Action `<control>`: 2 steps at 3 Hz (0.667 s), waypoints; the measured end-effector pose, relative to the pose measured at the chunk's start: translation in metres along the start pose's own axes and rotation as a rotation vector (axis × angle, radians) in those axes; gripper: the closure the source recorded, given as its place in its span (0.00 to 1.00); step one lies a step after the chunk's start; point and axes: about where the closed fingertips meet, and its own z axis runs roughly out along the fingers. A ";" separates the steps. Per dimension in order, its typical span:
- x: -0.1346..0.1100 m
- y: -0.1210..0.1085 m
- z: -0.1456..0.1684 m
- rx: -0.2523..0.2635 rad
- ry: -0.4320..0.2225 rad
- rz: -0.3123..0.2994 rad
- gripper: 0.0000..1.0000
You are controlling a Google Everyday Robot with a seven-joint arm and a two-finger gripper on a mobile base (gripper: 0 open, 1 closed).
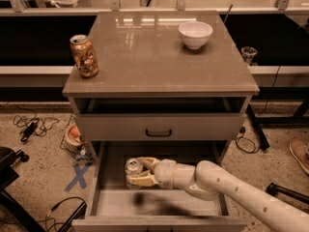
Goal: Place 7up can into middle drawer
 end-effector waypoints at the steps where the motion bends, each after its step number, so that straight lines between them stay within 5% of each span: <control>1: 0.029 -0.016 0.031 -0.076 -0.013 -0.041 1.00; 2: 0.050 -0.035 0.051 -0.127 -0.009 -0.100 1.00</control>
Offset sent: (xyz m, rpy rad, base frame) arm 0.0643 0.0410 -0.0988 -0.0201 -0.1525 0.2098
